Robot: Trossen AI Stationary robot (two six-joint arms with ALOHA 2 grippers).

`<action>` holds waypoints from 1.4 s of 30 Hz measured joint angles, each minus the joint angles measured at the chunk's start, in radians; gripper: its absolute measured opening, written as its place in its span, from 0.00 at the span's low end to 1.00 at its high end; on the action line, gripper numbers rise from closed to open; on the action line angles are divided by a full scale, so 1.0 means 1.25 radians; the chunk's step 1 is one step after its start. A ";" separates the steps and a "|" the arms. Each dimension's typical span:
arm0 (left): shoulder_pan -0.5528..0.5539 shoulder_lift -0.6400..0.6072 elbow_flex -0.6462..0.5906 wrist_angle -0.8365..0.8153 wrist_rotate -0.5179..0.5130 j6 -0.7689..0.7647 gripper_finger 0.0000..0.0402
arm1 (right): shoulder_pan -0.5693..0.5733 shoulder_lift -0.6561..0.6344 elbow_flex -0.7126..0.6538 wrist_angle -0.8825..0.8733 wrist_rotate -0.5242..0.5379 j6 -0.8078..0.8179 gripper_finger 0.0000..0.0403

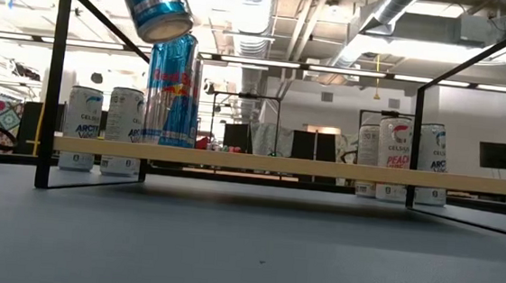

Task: Place canned beverage on shelf
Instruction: Put the blue soda can on the shelf aligned with the other blue soda cans

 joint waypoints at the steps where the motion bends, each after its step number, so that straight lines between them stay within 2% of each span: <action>1: 0.000 0.000 0.000 0.001 0.000 0.003 0.54 | 0.000 0.006 0.001 0.006 0.000 0.001 0.74; 7: 0.000 0.000 0.000 0.006 0.000 0.004 0.54 | -0.005 0.041 0.000 0.030 0.000 0.001 0.74; 22: 0.014 0.000 -0.003 0.010 0.013 0.004 0.54 | -0.010 0.031 0.011 0.028 0.000 -0.008 0.72; 28: 0.026 0.000 -0.003 0.018 0.032 0.004 0.54 | -0.010 0.031 0.011 0.024 0.000 -0.005 0.65; 36: 0.026 0.000 -0.003 0.018 0.038 0.006 0.54 | -0.008 0.031 0.011 0.021 0.018 0.015 0.41; 38: 0.025 0.000 -0.003 0.018 0.036 0.005 0.58 | -0.002 0.031 0.011 0.027 0.028 0.014 0.41; 42: 0.025 -0.001 -0.003 0.029 0.023 -0.019 0.71 | 0.019 0.032 0.011 0.039 0.104 0.021 0.41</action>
